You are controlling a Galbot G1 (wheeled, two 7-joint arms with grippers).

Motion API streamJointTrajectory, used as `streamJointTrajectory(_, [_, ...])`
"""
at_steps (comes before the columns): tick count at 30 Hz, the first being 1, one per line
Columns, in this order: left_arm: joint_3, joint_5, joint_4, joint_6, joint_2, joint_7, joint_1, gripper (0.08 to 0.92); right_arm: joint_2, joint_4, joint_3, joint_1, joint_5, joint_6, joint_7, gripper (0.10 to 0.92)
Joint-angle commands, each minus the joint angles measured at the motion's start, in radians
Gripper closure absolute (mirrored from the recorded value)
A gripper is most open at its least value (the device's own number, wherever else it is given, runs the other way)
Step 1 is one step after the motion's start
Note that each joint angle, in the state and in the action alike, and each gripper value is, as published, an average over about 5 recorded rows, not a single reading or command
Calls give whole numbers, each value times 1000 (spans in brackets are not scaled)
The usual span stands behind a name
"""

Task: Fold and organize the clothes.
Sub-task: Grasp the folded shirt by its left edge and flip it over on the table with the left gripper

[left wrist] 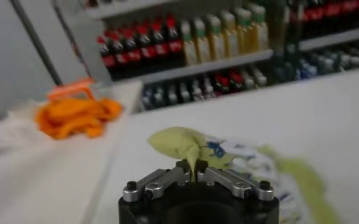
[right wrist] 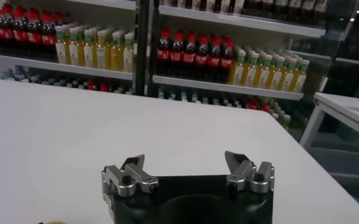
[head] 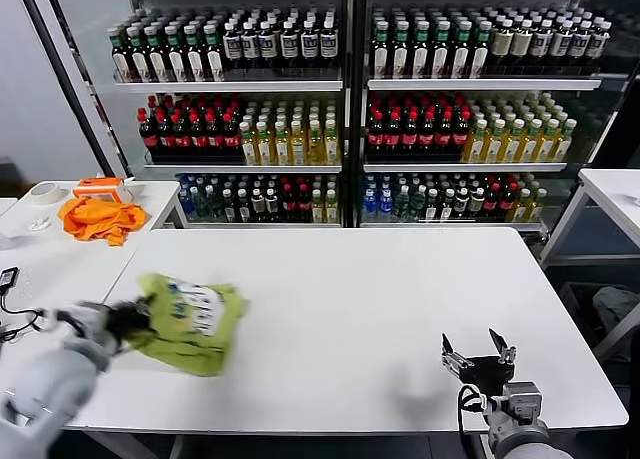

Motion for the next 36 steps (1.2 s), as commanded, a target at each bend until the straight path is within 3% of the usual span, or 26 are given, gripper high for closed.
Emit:
streamJointTrajectory(1, [87,-245,-233,10,-82,-28,-7,894,23,-12,-40,26,-14,5,1,203])
streamJointTrajectory(4, [408,46,-258,8,-400,64,49,894,34,-16,-46,19,-28,5,5,203])
streamJointTrajectory(5, [480,135,-242,7,-475,105,68,894,33,-14,-46,18,-30,3,7,203])
streamJointTrajectory(8, [583,233,-196,6,-589,170,59,894,16,-1,-31,15,-28,-6,10,203])
streamJointTrajectory(12, [553,193,-149,5,-590,164,-43,894,6,10,-11,6,-26,-12,12,203])
streamJointTrajectory(16, [520,140,-104,-5,-583,102,-107,894,9,19,-7,-13,-29,-11,11,203])
streamJointTrajectory(25, [549,63,-24,-84,-655,9,-209,873,-2,32,34,-29,-24,-11,3,203])
streamJointTrajectory(32, [477,40,-19,-66,-708,9,-254,690,-1,24,30,-6,-31,4,-36,203])
streamJointTrajectory(36, [401,155,-26,-98,-632,66,-265,569,-2,14,-28,44,2,15,-66,203])
